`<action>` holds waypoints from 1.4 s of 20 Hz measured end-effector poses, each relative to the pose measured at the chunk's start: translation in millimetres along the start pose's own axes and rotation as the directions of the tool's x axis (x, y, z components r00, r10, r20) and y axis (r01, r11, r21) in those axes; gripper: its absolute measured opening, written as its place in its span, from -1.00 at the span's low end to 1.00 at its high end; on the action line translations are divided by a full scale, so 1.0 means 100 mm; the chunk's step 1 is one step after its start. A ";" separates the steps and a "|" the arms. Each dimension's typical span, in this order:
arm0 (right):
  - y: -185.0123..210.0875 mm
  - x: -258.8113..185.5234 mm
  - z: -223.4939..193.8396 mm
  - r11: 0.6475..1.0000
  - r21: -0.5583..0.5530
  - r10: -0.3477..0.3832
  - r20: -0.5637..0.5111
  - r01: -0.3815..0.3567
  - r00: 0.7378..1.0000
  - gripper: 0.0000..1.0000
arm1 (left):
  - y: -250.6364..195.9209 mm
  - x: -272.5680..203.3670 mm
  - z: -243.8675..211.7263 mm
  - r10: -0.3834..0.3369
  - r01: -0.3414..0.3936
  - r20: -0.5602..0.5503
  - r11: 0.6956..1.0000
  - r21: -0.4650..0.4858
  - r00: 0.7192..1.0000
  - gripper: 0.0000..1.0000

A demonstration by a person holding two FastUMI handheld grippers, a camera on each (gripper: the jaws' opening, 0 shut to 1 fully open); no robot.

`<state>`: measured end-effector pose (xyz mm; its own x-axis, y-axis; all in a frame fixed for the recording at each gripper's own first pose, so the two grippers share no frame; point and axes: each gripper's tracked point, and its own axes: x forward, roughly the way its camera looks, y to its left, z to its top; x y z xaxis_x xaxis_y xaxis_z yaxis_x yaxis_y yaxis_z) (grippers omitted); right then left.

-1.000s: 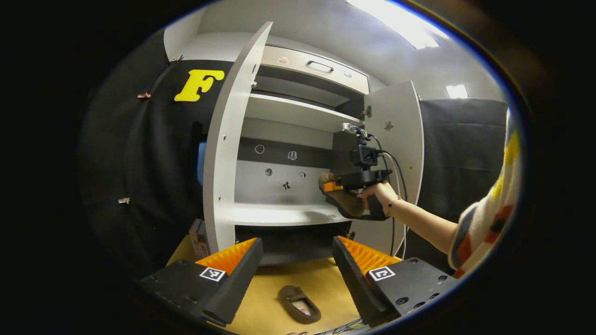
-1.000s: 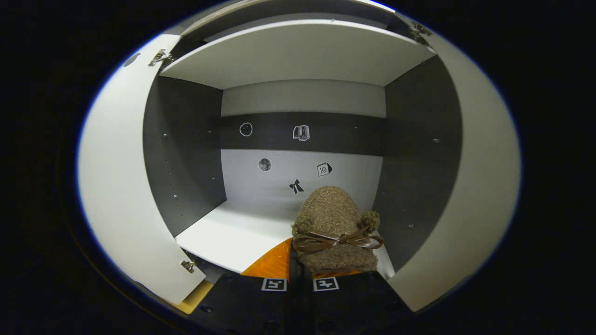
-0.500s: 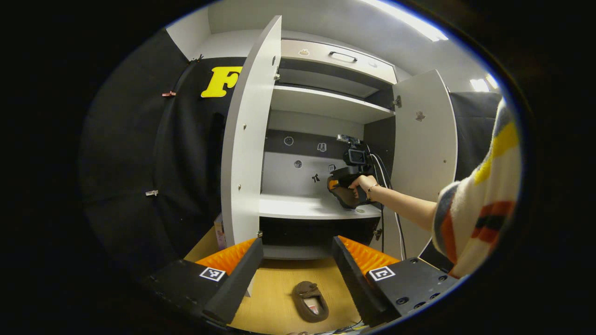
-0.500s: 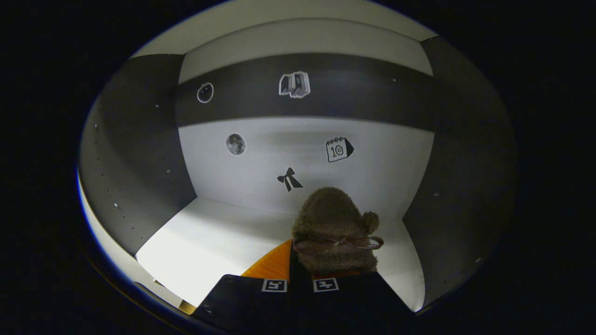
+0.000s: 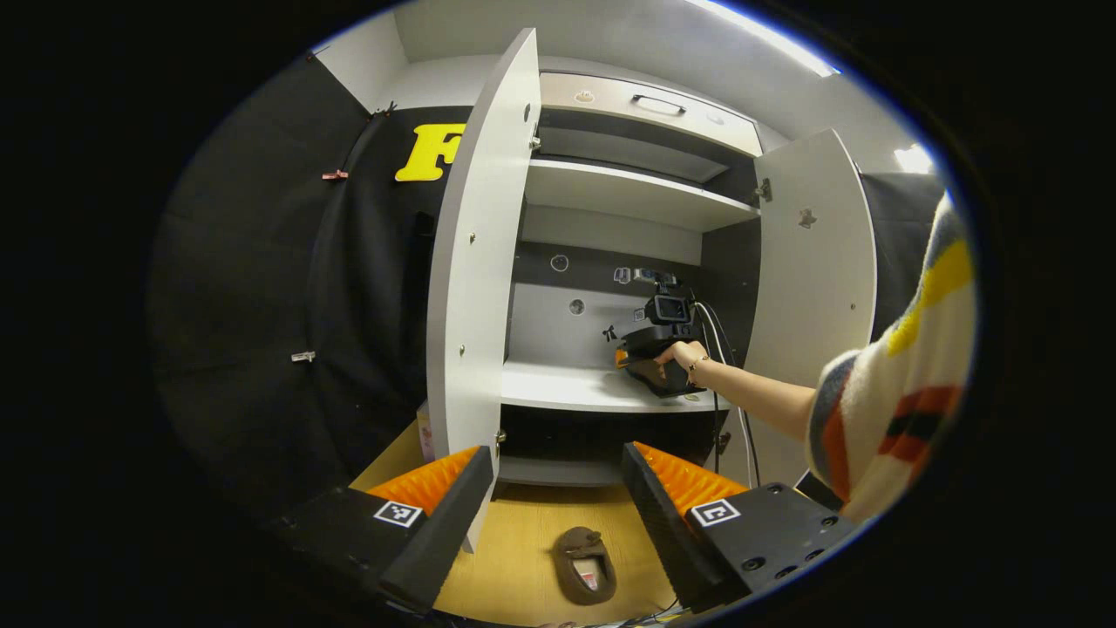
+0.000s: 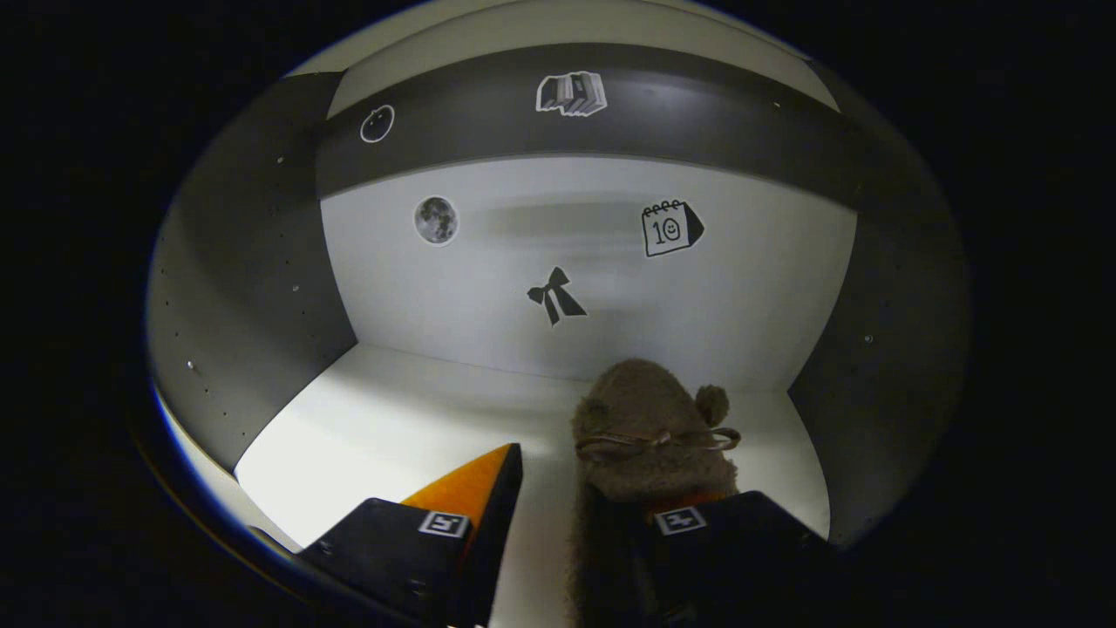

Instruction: Grab one shoe with the right hand and put it into the shoe cabinet, grab the other shoe with the left hand and put it into the shoe cabinet; then close the right door with the right hand and the left door with the left hand.

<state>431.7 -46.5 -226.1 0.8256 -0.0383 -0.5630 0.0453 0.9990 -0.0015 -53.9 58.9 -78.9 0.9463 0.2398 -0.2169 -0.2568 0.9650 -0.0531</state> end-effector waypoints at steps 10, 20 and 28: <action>0.11 -1.36 0.05 0.998 0.001 0.056 0.166 -0.057 0.985 0.96 | -0.18 0.04 -0.45 -0.156 0.155 -0.051 0.988 -0.023 0.986 0.91; 0.22 -3.58 -0.51 0.998 -0.036 0.062 0.425 -0.051 0.903 0.96 | -0.42 0.41 -1.93 -0.336 0.322 -0.185 0.941 -0.103 0.923 0.87; 0.13 -4.45 -1.03 0.999 -0.027 -0.014 0.468 0.030 0.884 0.95 | -0.30 1.05 -3.16 -0.231 0.211 -0.334 0.973 -0.098 0.914 0.77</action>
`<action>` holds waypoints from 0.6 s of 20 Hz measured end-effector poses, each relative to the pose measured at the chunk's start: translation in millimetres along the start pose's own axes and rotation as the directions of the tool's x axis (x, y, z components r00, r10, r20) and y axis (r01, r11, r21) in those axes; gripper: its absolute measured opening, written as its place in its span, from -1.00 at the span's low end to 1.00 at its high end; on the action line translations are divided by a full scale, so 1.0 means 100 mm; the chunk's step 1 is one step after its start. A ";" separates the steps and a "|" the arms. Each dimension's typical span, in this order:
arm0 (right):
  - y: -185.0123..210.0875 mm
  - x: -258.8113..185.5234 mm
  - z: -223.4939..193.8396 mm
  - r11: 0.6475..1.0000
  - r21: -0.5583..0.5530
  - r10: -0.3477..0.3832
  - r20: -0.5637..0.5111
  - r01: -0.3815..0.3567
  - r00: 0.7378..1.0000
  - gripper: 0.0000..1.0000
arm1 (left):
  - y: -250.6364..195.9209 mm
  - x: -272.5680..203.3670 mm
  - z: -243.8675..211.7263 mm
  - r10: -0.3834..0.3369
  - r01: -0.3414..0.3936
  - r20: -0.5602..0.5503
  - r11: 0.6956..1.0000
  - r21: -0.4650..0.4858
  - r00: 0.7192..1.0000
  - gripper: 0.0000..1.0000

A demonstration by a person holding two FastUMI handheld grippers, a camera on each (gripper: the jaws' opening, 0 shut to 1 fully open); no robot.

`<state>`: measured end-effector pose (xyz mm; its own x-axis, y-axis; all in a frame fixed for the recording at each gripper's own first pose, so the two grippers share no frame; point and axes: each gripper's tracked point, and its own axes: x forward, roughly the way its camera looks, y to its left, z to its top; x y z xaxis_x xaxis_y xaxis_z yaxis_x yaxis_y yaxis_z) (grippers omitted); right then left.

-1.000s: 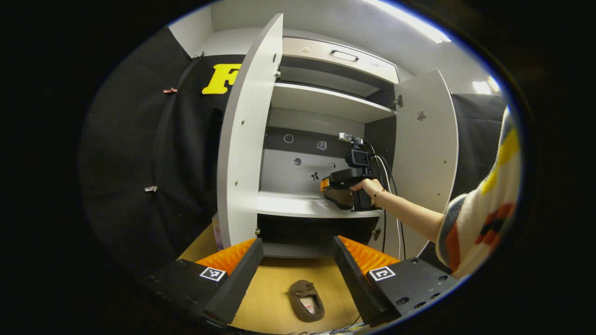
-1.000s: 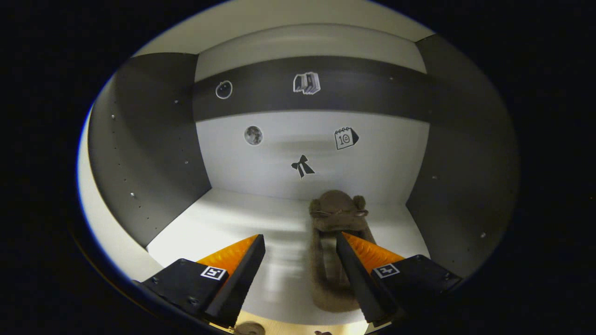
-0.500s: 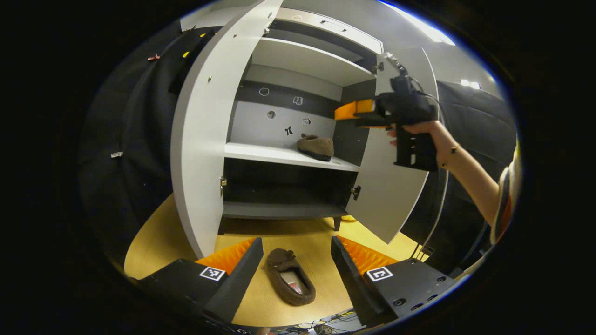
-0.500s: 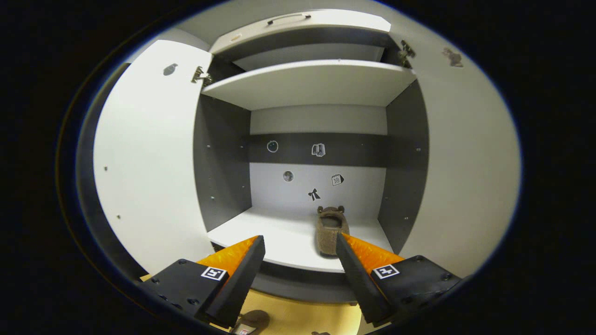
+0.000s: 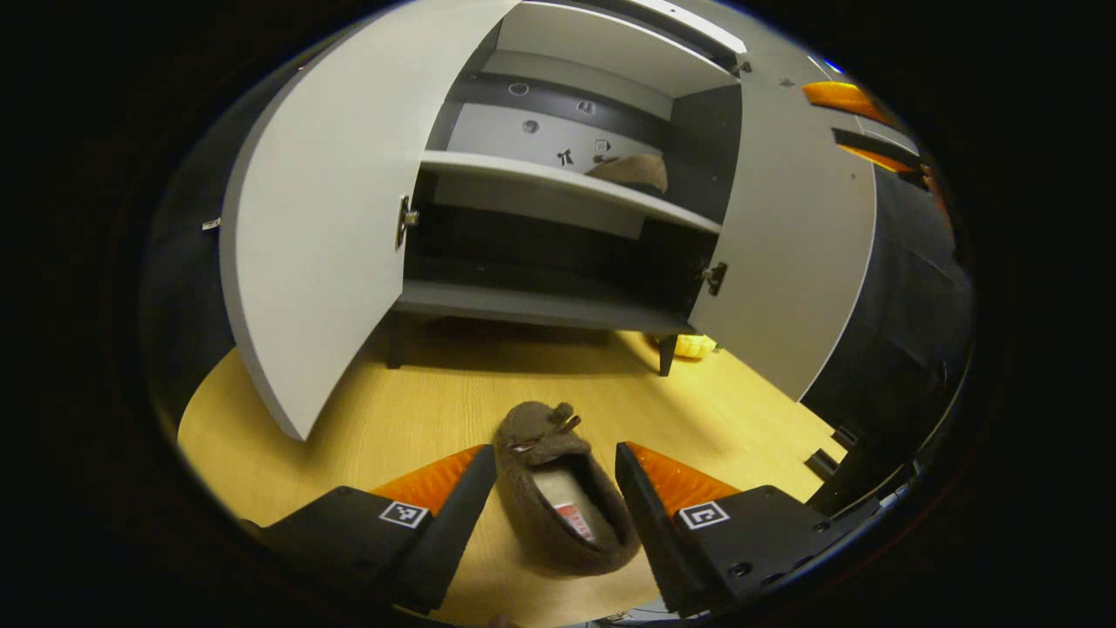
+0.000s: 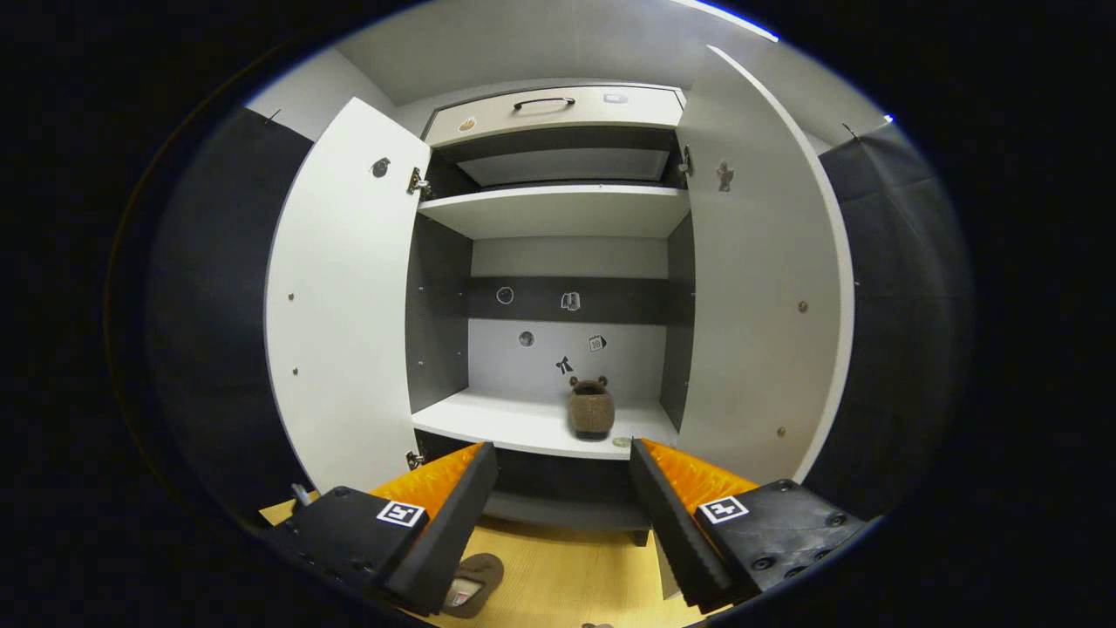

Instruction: Grab one shoe with the right hand and put it into the shoe cabinet, grab the other shoe with the left hand and put it into the shoe cabinet; then close the right door with the right hand and the left door with the left hand.

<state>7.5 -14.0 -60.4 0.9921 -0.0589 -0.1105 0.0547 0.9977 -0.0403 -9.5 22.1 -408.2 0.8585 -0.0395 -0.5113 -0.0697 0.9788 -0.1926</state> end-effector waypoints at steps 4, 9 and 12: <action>-0.12 -0.19 0.04 1.000 -0.015 -0.016 -0.009 0.015 1.000 0.95 | 0.17 0.32 -0.36 0.051 -0.053 -0.077 0.998 -0.020 0.996 0.70; -0.29 -0.26 0.09 0.999 -0.046 -0.012 -0.031 0.011 0.999 0.95 | 0.29 0.57 -0.55 0.093 -0.096 -0.118 0.995 -0.019 0.989 0.45; -0.28 -0.18 -0.06 0.999 -0.048 0.010 -0.057 -0.013 0.998 0.96 | 0.30 0.70 -0.55 0.110 -0.113 -0.106 0.994 -0.015 0.988 0.32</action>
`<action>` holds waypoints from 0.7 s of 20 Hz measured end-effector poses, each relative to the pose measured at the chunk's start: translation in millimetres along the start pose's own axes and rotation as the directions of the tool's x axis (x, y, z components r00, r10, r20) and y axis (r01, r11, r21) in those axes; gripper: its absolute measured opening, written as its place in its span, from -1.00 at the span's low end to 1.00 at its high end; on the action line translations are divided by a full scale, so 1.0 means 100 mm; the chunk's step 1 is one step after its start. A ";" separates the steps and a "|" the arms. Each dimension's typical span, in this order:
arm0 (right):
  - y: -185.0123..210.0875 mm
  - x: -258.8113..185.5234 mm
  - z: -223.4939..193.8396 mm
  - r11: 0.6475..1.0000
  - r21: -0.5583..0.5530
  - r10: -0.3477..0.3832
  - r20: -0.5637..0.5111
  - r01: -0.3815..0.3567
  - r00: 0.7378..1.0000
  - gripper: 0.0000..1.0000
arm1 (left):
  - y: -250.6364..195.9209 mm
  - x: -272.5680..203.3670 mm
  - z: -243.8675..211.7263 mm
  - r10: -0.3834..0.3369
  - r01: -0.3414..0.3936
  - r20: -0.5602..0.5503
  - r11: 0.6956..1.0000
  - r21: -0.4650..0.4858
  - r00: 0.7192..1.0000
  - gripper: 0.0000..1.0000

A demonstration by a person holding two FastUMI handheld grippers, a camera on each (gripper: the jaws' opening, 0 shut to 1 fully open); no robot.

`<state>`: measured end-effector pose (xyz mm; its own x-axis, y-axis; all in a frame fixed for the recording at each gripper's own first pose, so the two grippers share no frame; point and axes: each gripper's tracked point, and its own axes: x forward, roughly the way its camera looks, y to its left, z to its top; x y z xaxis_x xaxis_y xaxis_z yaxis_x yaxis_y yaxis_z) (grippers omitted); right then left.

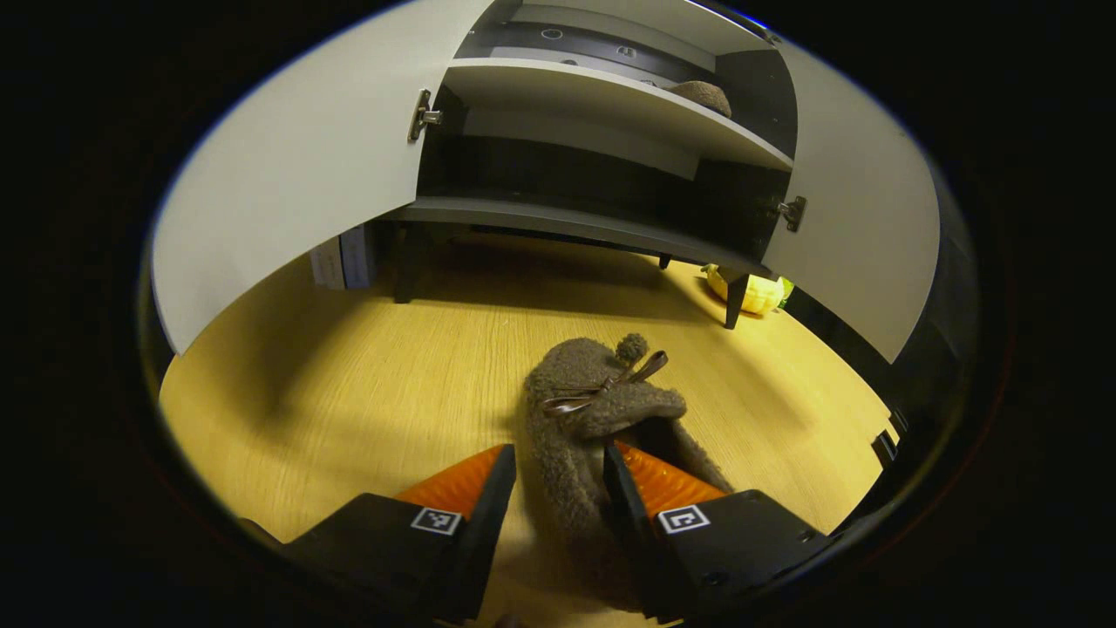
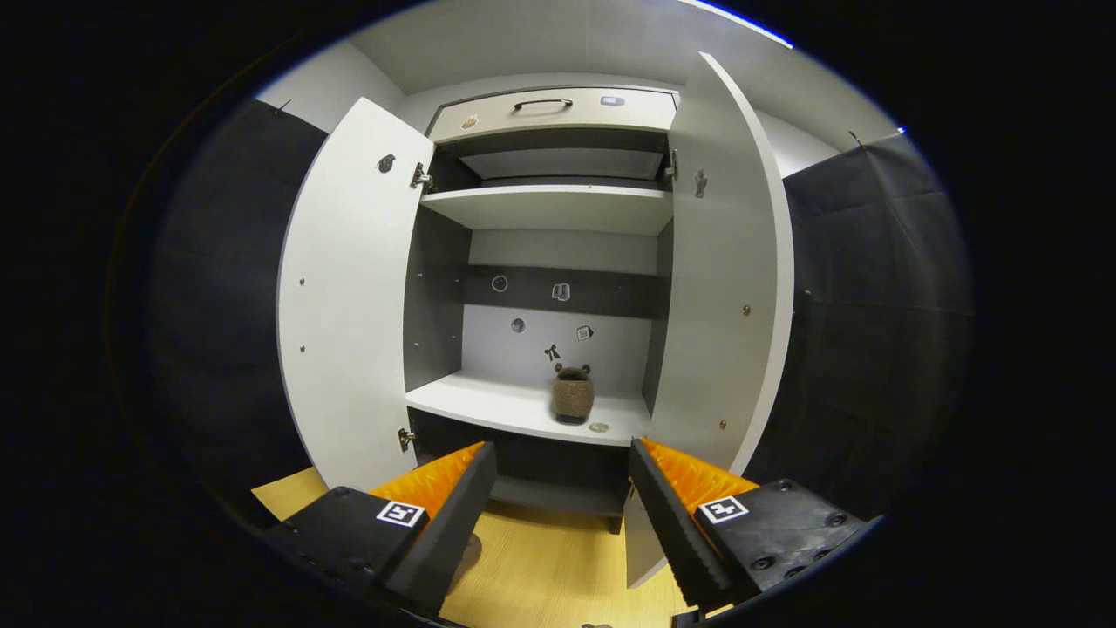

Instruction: Grab one shoe with the right hand and put it into the shoe cabinet, grab the other shoe with the left hand and put it into the shoe cabinet; then close the right door with the right hand and the left door with the left hand.

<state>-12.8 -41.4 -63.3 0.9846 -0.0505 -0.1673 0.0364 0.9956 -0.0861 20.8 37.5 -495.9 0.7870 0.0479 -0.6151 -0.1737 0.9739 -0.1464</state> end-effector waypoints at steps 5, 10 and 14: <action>-0.02 0.02 -0.19 0.999 -0.023 0.029 -0.067 -0.030 0.997 0.96 | 0.03 0.08 0.00 0.033 -0.033 -0.002 0.999 0.005 0.999 -0.08; -0.01 0.10 -0.27 0.998 -0.014 0.054 -0.090 -0.056 0.994 0.96 | 0.11 0.06 0.03 0.053 -0.053 -0.022 0.998 -0.026 0.998 -0.87; 0.00 0.15 -0.25 0.998 -0.004 0.068 -0.081 -0.068 0.994 0.96 | 0.08 -0.22 0.22 0.045 -0.045 -0.001 0.999 0.023 0.999 -0.89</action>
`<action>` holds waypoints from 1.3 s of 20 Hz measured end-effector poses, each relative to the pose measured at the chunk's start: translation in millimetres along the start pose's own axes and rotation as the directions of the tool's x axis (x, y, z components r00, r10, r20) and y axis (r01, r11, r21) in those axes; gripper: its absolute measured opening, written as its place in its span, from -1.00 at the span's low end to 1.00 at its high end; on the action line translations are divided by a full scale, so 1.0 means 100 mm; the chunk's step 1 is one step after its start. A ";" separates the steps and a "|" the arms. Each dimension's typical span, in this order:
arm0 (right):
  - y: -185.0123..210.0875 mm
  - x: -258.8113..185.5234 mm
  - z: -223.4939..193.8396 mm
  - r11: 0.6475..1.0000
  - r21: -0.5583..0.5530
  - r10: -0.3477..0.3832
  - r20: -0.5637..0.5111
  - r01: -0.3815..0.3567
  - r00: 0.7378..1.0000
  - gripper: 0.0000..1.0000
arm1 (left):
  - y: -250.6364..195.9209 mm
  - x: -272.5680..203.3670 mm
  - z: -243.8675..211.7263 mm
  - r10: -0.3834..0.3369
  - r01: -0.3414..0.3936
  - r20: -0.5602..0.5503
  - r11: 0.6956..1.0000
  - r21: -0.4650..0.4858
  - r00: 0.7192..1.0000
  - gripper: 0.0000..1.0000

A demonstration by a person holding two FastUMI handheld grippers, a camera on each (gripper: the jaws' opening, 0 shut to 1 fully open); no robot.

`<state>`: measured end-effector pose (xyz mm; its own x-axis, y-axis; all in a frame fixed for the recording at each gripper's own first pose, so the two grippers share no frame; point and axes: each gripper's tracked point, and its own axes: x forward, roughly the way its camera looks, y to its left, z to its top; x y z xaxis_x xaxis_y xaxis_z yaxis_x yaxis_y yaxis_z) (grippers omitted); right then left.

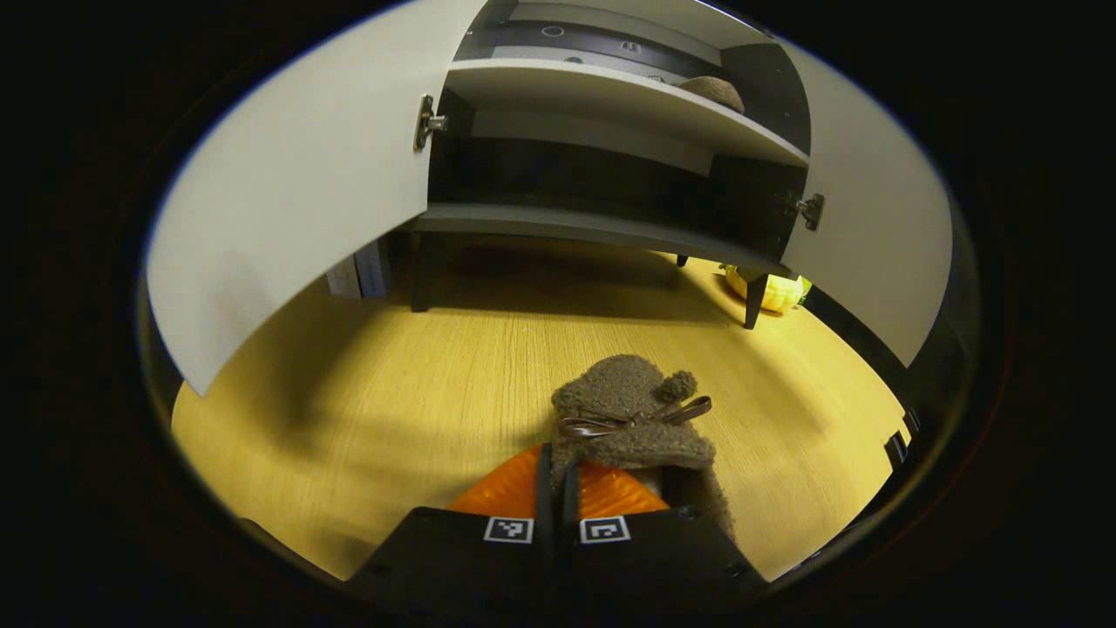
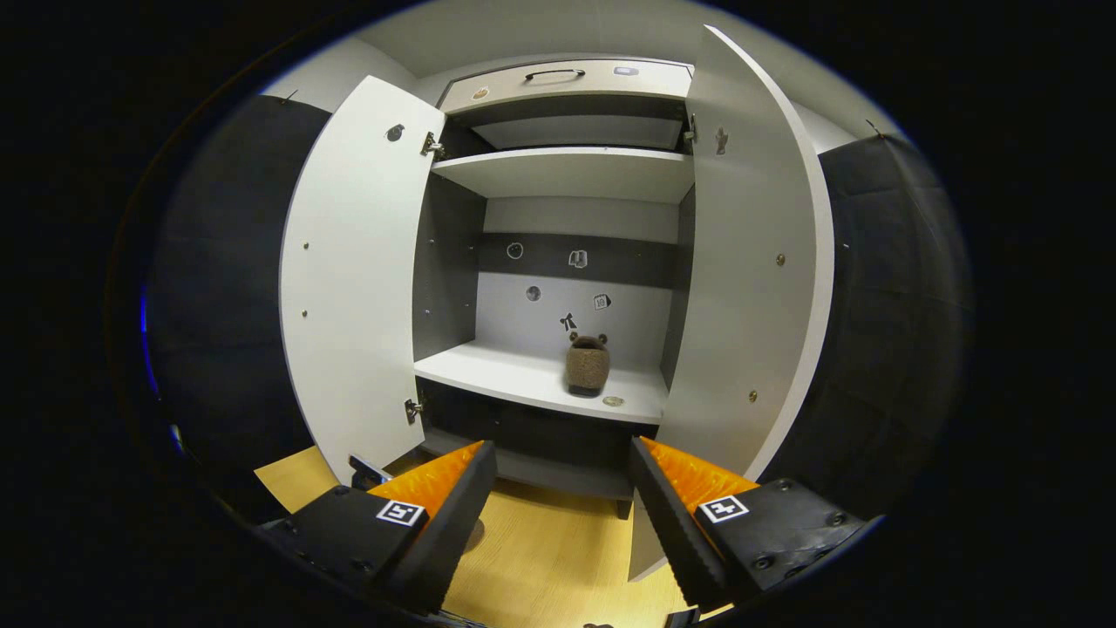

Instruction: Grab one shoe with the right hand and put it into the shoe cabinet, grab the other shoe with the left hand and put it into the shoe cabinet; then close the right door with the right hand and the left door with the left hand.

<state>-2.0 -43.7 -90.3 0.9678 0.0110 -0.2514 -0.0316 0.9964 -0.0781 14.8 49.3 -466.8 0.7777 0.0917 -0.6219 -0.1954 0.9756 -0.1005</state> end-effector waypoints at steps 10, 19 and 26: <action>0.27 0.19 0.16 0.990 0.046 0.132 0.070 -0.135 0.989 0.96 | -0.14 -1.65 1.79 0.011 -0.023 0.194 0.998 0.059 0.981 -0.89; 0.34 0.16 0.29 0.976 0.087 0.186 0.122 -0.197 0.975 0.96 | -0.32 -1.33 3.70 0.025 -0.046 0.341 0.997 0.055 0.940 -0.90; 0.24 0.11 0.27 0.980 0.074 0.174 0.112 -0.183 0.978 0.90 | -0.34 -0.18 4.77 0.024 -0.037 0.376 0.999 0.026 0.926 -0.91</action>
<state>15.0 -17.0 -68.6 0.9693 0.1936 -0.1517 -0.1896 0.9810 0.0405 292.2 109.4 -81.5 0.9404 0.1835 -0.2863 -0.2080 0.9764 -0.0575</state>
